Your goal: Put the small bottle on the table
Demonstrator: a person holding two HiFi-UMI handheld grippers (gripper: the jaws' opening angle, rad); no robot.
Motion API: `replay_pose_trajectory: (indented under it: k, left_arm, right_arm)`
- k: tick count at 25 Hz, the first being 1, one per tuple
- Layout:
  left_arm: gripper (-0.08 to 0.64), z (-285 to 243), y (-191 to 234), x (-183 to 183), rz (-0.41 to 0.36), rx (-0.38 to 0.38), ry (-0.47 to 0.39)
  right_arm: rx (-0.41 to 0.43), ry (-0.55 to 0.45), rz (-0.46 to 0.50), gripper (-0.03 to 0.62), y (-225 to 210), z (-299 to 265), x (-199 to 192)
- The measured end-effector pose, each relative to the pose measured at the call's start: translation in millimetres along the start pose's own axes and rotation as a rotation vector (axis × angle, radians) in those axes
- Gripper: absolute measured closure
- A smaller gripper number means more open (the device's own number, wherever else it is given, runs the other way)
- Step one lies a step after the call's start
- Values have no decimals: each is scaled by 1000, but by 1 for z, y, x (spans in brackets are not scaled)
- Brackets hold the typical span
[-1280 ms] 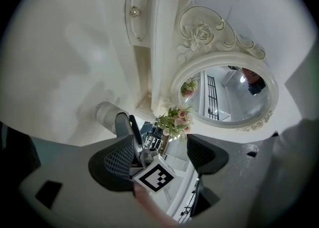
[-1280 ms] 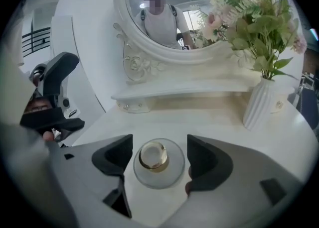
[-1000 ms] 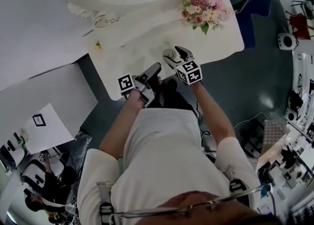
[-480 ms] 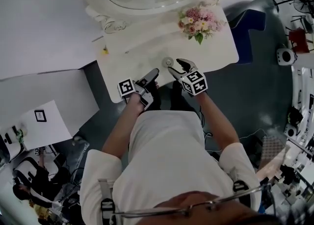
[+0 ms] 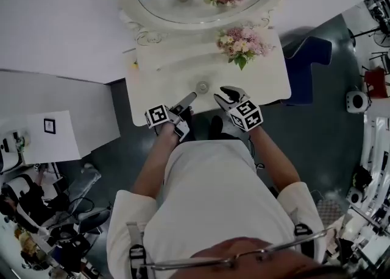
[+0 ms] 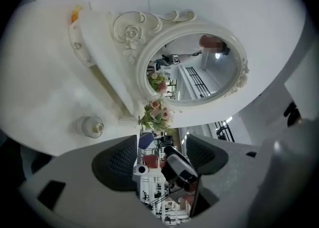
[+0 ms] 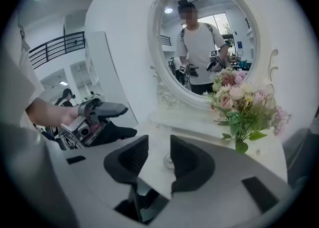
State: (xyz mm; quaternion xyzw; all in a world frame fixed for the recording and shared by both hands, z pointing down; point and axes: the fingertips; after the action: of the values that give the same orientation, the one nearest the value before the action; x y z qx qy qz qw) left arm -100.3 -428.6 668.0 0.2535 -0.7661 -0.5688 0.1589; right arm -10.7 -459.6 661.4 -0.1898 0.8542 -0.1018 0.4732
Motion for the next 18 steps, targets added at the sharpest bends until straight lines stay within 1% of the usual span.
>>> replay_pose_trajectory:
  k: [3, 6, 10, 15, 18]
  left_arm:
    - [270, 0, -17, -10, -83, -3, -52]
    - [293, 3, -22, -19, -184, 54, -110]
    - [325, 4, -32, -28, -279, 91, -175]
    - [377, 11, -40, -37, -440, 159, -247]
    - [419, 17, -50, -43, -512, 186, -283]
  right_arm:
    - [18, -10, 32, 485, 0, 18, 4]
    - [51, -17, 57, 500, 2, 34, 6]
    - [97, -31, 79, 509, 3, 51, 5]
    - [118, -88, 86, 545, -2, 69, 7]
    - [131, -97, 103, 554, -2, 75, 6]
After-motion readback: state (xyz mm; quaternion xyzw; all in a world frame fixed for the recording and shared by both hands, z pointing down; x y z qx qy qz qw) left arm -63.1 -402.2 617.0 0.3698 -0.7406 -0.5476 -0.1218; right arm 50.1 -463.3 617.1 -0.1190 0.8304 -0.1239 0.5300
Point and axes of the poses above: the fingertips, and each gripper's own axes: z backward along the fingers, y to its left, x out of its top, and after that the axes turned 13 degrees about x, right-handed
